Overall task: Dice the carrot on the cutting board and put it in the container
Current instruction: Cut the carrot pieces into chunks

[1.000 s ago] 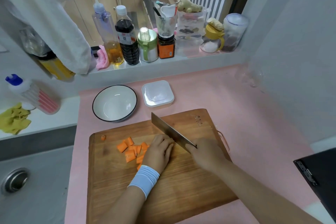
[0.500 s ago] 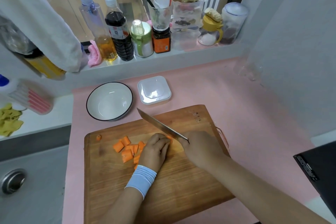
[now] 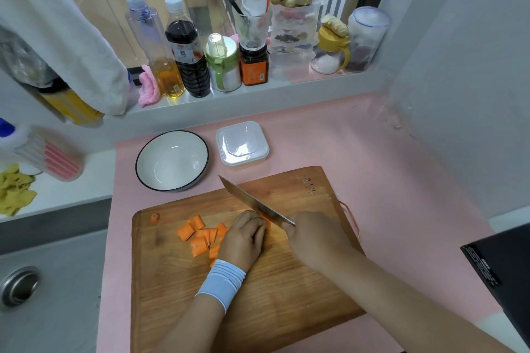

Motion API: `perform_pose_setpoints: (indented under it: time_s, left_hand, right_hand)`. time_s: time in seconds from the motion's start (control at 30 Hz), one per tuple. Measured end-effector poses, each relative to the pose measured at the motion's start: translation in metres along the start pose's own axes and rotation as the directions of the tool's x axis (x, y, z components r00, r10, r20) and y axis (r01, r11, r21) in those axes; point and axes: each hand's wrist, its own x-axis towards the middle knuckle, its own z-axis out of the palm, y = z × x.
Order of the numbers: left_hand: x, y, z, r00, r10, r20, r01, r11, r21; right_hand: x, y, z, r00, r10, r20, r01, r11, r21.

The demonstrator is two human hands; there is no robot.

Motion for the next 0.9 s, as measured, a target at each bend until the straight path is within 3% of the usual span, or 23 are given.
perform_pose_setpoints:
  time_s: [0.9]
  left_hand:
    - [-0.006,0.001,0.005,0.999,0.004,-0.054,-0.005,1.000,-0.028]
  right_hand:
    - [0.013,0.000,-0.010,0.987,0.069,0.143,-0.062,0.997,-0.053]
